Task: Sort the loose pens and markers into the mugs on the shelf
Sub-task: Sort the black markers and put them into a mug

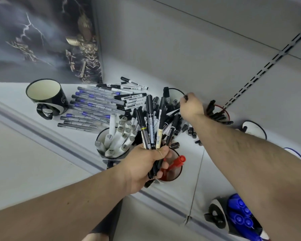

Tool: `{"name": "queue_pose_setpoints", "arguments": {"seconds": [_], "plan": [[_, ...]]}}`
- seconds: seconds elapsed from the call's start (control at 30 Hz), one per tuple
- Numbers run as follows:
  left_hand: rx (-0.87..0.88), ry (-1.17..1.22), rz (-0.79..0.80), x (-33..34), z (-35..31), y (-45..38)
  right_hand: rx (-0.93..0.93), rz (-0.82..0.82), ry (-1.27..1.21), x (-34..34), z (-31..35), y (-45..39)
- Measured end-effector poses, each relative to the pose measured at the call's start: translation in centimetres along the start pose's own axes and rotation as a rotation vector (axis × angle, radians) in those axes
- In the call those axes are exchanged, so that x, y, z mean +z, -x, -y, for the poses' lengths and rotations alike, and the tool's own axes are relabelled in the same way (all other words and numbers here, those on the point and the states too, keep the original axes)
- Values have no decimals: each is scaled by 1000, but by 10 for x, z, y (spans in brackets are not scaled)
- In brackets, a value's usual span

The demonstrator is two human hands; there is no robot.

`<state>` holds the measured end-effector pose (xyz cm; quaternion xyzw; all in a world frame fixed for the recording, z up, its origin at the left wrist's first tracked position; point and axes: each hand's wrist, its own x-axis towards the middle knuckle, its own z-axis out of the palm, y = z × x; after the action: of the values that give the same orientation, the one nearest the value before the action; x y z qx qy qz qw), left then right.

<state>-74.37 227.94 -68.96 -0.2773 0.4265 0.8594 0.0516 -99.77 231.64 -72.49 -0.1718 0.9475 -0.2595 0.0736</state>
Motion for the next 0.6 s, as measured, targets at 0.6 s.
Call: {"name": "queue_pose_setpoints", "arguments": {"seconds": [0.6], "plan": [[-61,78,206,21,-6,7,244,190,-939,-86,13,156]]}}
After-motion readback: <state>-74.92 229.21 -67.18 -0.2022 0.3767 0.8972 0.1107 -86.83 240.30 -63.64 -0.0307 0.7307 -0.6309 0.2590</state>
